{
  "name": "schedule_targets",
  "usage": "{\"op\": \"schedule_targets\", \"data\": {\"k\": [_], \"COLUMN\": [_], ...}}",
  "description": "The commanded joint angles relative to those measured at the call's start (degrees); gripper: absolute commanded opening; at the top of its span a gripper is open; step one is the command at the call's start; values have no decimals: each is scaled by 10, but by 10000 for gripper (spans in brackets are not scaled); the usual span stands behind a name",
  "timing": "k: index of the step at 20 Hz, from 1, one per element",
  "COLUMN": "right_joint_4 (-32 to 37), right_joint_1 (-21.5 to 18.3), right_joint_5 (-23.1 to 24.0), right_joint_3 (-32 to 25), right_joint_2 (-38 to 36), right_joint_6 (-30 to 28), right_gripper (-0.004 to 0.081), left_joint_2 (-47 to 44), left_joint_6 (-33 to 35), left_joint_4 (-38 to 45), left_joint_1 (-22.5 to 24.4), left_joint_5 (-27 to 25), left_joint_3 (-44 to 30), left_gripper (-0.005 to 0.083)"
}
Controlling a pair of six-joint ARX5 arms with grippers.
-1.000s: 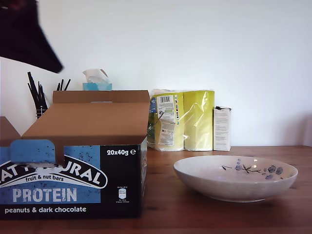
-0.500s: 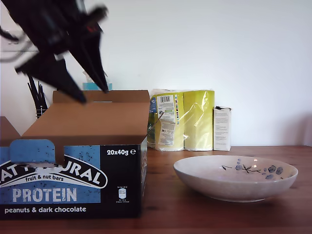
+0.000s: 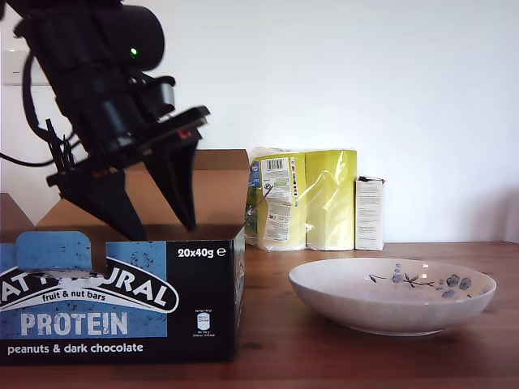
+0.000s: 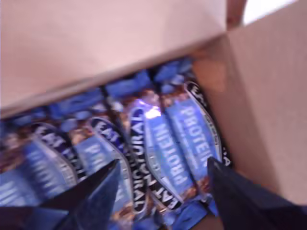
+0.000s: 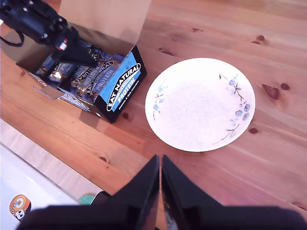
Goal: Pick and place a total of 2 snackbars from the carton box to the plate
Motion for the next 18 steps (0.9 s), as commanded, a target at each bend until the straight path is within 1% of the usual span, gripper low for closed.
{"op": "schedule_targets", "data": {"k": [1,10,18], "right_joint_4": [4,4,5], "right_joint_1": [2,2,2], "right_joint_5": [0,0,0], "right_joint_3": [-4,-4,-4], "right_joint_2": [1,1,1], "right_joint_6": [0,0,0], "right_gripper": [-13,-13,-13], "left_joint_2": [17,43,51], "left_joint_6": [-1,-1,-1], "left_joint_4": [7,14,24], "left_joint_1": [-6,-17,-17], "left_joint_5": [-9,-59,-63], "left_joint_3": [2,2,2], "left_gripper": [529,533,533]}}
